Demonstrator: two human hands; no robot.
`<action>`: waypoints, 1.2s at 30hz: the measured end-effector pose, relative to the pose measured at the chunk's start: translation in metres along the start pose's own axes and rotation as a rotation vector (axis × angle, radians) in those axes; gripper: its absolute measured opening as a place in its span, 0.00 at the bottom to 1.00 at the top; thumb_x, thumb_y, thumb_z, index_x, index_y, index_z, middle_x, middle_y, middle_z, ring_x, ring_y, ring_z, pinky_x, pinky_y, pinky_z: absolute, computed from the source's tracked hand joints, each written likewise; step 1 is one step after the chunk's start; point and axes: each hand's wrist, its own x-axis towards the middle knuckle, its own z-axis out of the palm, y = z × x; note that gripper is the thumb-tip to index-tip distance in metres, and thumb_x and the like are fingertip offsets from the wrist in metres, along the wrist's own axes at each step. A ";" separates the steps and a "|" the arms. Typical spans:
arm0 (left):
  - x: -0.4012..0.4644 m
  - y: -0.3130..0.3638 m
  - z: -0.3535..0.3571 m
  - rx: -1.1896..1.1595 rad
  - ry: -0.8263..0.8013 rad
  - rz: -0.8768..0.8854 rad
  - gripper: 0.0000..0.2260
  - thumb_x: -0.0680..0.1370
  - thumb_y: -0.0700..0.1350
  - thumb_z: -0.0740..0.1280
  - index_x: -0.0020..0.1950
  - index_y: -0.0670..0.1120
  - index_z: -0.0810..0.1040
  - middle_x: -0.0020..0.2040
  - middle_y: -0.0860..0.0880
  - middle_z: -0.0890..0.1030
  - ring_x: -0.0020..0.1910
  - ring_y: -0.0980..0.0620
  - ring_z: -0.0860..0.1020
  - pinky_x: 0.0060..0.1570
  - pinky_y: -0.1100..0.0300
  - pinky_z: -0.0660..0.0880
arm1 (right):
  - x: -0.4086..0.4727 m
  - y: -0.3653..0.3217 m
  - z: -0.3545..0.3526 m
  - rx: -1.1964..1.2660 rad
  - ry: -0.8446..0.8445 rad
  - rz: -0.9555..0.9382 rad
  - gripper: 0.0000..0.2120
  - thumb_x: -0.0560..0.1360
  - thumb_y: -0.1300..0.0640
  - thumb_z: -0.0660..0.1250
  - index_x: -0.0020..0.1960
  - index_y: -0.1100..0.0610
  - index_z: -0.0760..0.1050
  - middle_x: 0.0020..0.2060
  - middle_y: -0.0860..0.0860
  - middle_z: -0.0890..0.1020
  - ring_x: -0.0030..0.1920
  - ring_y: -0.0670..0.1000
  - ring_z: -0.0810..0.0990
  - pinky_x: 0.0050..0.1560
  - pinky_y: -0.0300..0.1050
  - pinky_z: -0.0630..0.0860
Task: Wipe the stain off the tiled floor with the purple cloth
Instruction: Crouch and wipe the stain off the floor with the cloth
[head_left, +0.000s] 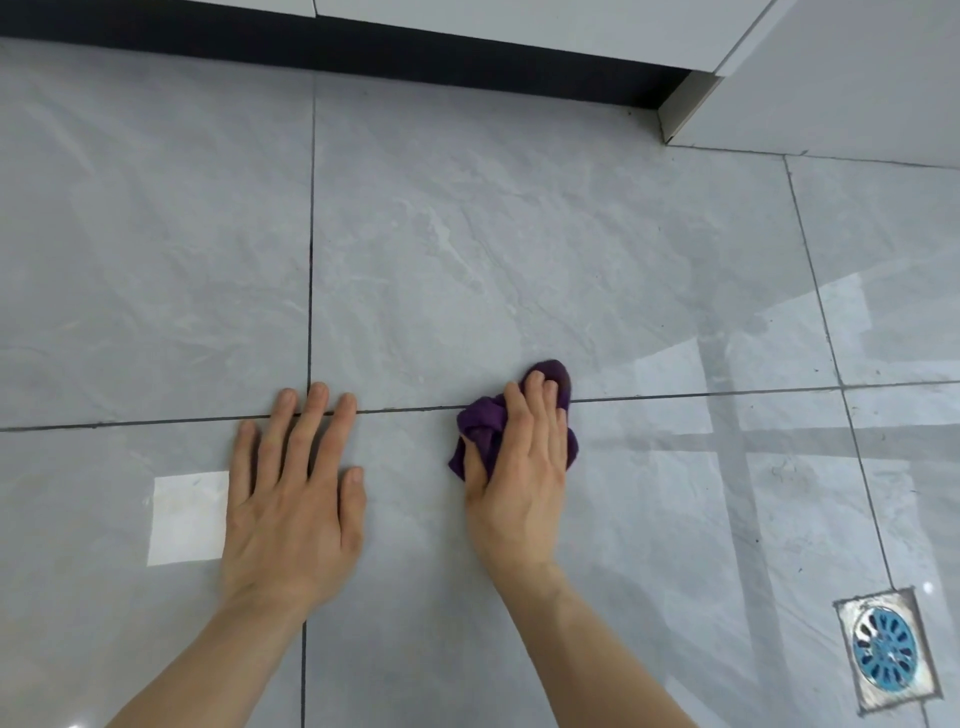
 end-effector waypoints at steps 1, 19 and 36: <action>0.000 0.000 0.000 0.003 0.001 0.001 0.29 0.82 0.53 0.49 0.84 0.51 0.54 0.85 0.47 0.57 0.85 0.47 0.50 0.82 0.41 0.50 | 0.004 -0.007 0.002 0.007 -0.014 -0.023 0.29 0.78 0.55 0.69 0.76 0.59 0.64 0.80 0.56 0.61 0.82 0.56 0.54 0.80 0.59 0.57; 0.001 -0.003 0.002 -0.001 0.024 0.020 0.29 0.82 0.53 0.51 0.83 0.51 0.56 0.84 0.48 0.58 0.85 0.47 0.51 0.81 0.41 0.52 | -0.014 -0.047 -0.004 0.068 -0.232 -0.370 0.27 0.70 0.66 0.74 0.67 0.58 0.74 0.66 0.55 0.78 0.65 0.58 0.76 0.63 0.53 0.77; 0.004 0.001 -0.010 -0.076 -0.007 -0.002 0.27 0.82 0.52 0.51 0.82 0.51 0.60 0.83 0.48 0.62 0.84 0.47 0.55 0.81 0.43 0.51 | 0.001 -0.007 -0.086 0.402 -0.181 0.184 0.23 0.64 0.64 0.71 0.48 0.38 0.75 0.43 0.39 0.82 0.37 0.42 0.84 0.30 0.36 0.79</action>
